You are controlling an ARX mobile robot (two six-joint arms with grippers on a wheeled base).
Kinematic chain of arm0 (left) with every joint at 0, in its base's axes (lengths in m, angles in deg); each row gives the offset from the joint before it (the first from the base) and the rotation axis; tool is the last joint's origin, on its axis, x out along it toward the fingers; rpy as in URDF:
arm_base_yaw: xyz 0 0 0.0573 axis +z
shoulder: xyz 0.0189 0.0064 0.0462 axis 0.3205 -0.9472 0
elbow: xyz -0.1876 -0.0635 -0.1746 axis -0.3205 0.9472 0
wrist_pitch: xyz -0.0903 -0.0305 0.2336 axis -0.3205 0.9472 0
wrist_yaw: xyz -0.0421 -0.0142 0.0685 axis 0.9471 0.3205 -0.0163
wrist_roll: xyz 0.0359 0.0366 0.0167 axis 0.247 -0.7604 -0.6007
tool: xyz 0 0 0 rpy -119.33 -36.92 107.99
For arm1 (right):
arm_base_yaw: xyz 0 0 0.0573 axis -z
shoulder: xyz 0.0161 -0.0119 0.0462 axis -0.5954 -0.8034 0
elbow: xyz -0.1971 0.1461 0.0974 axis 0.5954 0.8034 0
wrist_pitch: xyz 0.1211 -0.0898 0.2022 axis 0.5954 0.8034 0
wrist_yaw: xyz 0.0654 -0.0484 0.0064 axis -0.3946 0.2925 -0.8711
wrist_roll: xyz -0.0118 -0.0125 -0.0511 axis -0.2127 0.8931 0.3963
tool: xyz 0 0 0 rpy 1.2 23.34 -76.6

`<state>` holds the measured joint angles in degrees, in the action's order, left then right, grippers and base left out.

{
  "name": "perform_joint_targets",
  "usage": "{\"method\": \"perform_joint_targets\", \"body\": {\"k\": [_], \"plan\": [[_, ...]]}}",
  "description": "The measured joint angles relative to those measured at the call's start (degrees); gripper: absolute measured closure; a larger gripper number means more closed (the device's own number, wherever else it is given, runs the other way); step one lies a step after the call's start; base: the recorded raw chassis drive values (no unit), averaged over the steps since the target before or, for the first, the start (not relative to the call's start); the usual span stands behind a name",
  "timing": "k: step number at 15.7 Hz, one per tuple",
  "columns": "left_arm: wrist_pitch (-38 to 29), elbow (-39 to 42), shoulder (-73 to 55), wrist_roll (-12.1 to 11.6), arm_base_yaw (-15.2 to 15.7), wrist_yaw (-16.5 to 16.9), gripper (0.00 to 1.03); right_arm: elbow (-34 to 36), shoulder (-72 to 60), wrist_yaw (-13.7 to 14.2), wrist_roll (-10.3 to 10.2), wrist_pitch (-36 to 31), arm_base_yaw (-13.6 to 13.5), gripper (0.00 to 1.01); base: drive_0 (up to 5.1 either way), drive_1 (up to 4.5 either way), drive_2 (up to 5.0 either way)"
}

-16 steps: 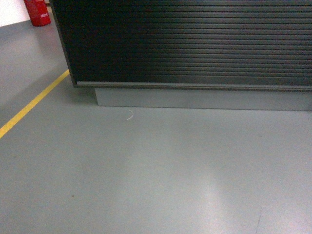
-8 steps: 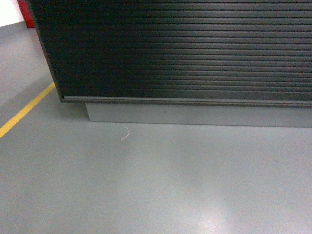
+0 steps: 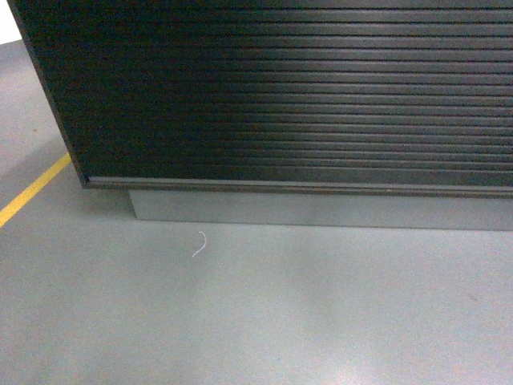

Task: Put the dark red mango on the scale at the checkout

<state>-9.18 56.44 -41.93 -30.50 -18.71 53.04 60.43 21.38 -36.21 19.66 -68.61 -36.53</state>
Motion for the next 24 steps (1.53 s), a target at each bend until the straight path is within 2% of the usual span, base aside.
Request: {"method": "perform_joint_targets", "body": {"k": [14,24], "plan": [[-0.1,0.0,0.0,0.0,0.0,0.0,0.05,0.0,0.0,0.0,0.0,-0.3,0.0,0.03,0.0,4.3,-4.3],[0.0,0.0,0.0,0.0,0.0,0.0,0.05,0.0,0.0,0.0,0.0,-0.1,0.0,0.03,0.0,0.0,0.0]]}}
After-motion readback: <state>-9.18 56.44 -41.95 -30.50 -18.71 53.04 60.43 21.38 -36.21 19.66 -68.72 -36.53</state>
